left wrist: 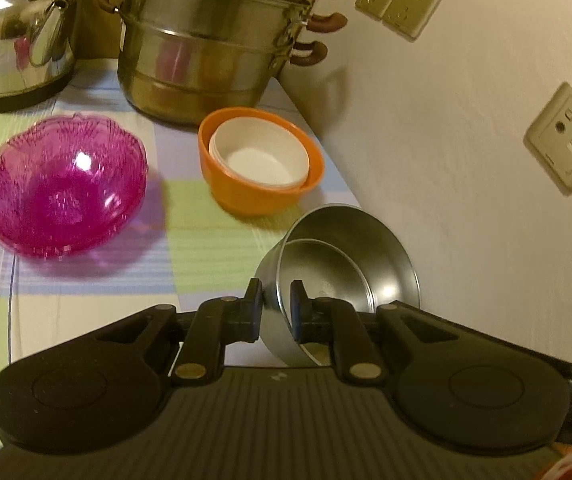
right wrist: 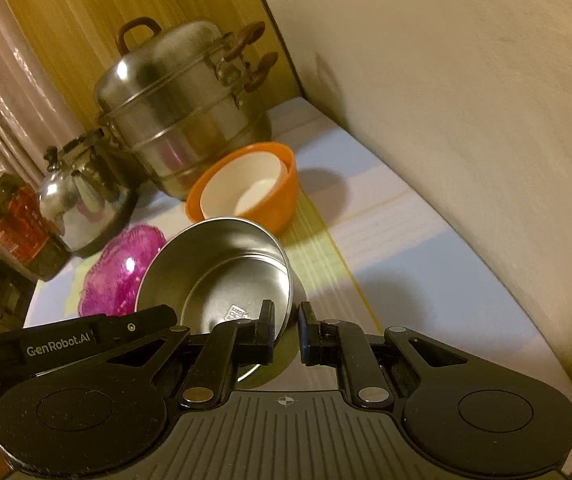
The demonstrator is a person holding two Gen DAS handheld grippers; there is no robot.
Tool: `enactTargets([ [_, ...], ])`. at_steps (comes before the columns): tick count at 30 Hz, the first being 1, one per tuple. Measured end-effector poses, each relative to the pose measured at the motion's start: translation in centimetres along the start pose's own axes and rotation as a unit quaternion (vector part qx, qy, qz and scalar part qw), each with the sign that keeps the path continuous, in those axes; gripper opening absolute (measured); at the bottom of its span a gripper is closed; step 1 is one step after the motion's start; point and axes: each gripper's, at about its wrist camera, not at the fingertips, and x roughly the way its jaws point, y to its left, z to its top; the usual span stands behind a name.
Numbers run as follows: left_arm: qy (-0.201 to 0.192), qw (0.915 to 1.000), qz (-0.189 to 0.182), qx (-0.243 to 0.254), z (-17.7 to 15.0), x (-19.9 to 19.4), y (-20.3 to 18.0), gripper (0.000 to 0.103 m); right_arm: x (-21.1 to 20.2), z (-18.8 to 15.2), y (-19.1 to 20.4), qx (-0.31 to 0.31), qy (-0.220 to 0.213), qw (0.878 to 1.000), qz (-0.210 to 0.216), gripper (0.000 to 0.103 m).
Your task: Organize plates and bowls
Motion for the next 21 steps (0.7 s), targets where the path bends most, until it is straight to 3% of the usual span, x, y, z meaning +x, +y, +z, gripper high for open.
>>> enactTargets([
  [21, -0.032, 0.9991, -0.001, -0.026, 6.6, 2.8, 1.7, 0.012, 4.2, 6.7, 2.9, -0.011, -0.031, 0.999, 0.007, 0.011],
])
